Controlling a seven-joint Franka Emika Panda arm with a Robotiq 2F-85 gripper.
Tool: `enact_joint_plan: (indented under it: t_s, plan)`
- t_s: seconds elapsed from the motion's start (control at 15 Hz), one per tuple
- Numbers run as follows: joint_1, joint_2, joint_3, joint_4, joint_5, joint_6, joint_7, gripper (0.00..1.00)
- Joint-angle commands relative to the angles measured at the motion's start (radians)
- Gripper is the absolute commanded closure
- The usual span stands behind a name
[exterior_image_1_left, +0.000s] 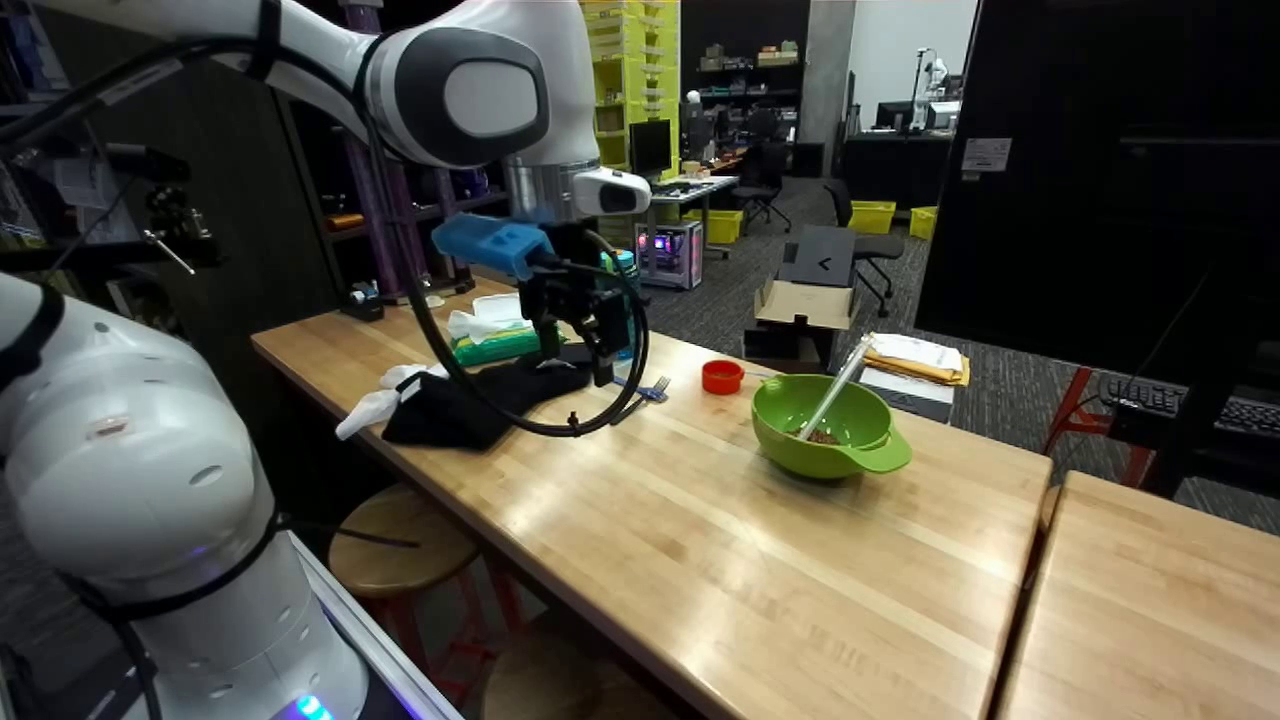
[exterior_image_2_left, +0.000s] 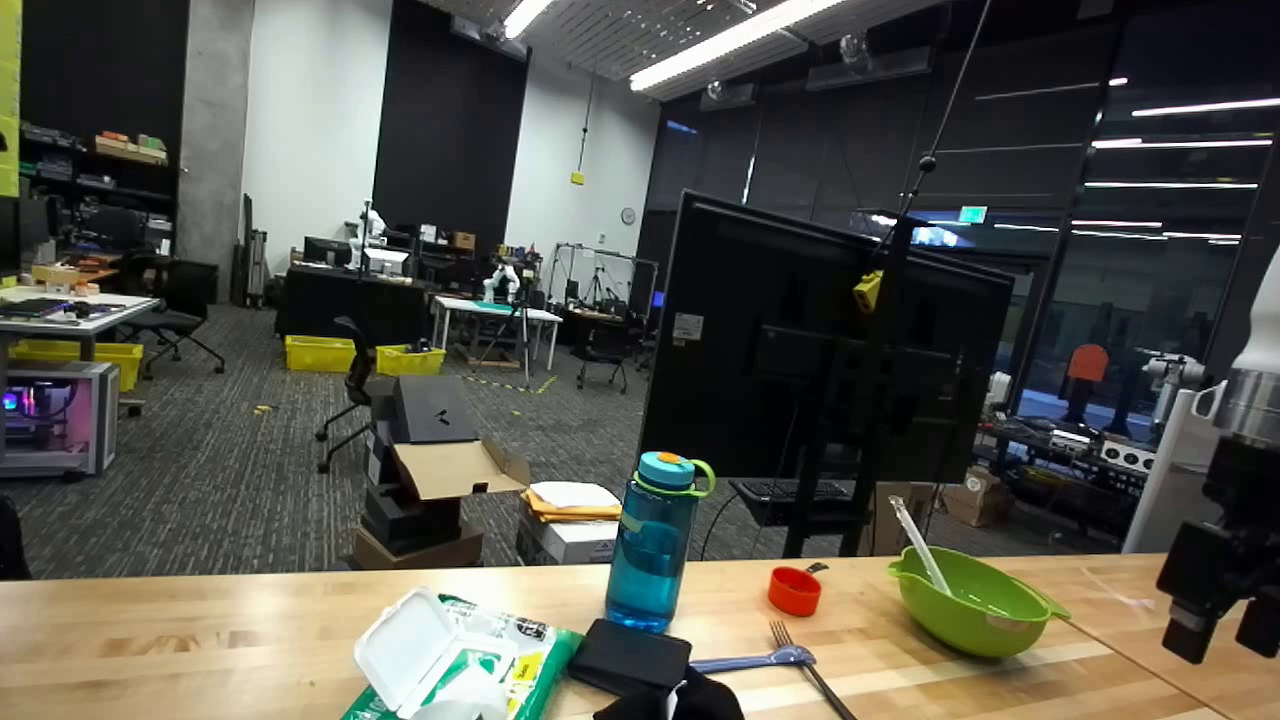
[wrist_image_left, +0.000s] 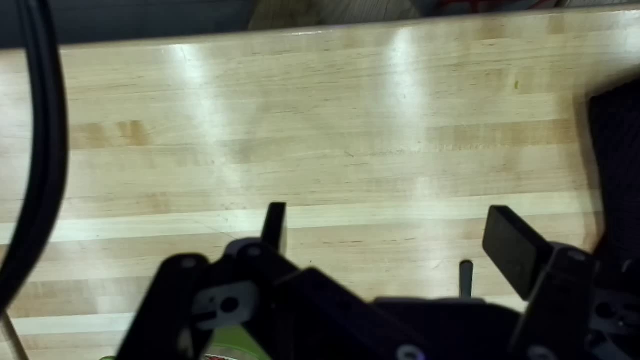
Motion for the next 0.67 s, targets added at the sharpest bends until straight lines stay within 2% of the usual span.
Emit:
enact_joint_plan:
  t_s: [0.0,0.6]
  plan:
    - [-0.014,0.045,0.002,0.032,-0.011,0.023,0.003,0.0]
    - [-0.031,0.291,-0.018,0.238,-0.03,0.152,-0.012,0.0]
